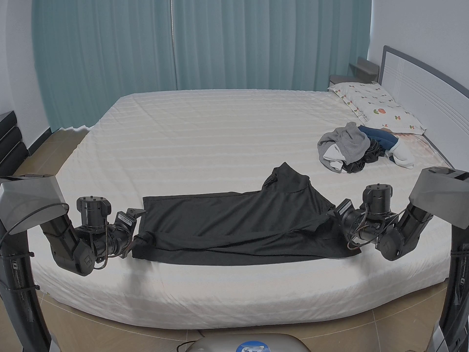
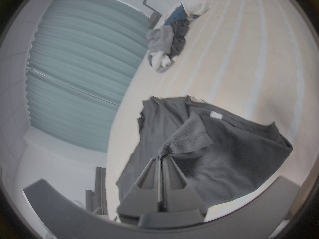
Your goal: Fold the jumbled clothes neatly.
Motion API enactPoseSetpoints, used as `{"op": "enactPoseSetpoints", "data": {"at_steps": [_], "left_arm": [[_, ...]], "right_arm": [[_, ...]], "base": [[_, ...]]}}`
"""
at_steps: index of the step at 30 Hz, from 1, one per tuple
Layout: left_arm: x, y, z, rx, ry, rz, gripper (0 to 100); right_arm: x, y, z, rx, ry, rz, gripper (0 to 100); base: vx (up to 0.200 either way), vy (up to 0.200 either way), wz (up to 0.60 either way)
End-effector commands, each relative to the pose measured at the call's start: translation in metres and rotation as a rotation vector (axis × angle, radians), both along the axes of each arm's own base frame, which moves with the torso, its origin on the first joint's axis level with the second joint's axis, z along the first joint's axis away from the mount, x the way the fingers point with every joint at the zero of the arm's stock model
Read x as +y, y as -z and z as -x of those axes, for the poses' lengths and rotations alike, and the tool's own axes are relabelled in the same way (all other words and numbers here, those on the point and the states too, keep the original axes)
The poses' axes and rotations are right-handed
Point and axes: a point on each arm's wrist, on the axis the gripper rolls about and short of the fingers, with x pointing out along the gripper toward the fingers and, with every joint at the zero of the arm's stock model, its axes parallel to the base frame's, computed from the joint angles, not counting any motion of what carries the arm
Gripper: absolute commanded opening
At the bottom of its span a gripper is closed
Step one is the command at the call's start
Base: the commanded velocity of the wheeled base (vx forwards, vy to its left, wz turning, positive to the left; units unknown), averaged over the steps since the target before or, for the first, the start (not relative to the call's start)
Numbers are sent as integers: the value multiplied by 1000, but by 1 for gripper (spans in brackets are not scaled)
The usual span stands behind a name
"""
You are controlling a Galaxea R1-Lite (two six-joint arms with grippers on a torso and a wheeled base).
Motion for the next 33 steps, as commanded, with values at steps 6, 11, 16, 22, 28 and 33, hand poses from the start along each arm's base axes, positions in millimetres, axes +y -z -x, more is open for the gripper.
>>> {"op": "enactPoseSetpoints", "data": {"at_steps": [6,11,16,22,28,33], "left_arm": [[-10,-14,9,56,66,-78,100],[-17,-24,9,83,102,-117,100],[-18,-42,-12,74,125,-156,100],[-28,-48,-39,179,154,-166,100],[-39,-24,-54,222,177,-179,100],[-46,-15,-59,231,177,-210,100]], "right_arm": [[-6,-68,11,-190,16,-51,0],[-3,-81,23,-210,-6,-58,0],[-1,-73,24,-188,-14,-53,0],[1,-53,19,-141,-16,-46,0],[2,-50,20,-140,-20,-44,0],[3,-49,20,-138,-23,-44,0]], "base": [[0,0,0],[0,0,0],[0,0,0],[0,0,0],[0,0,0],[0,0,0]]}}
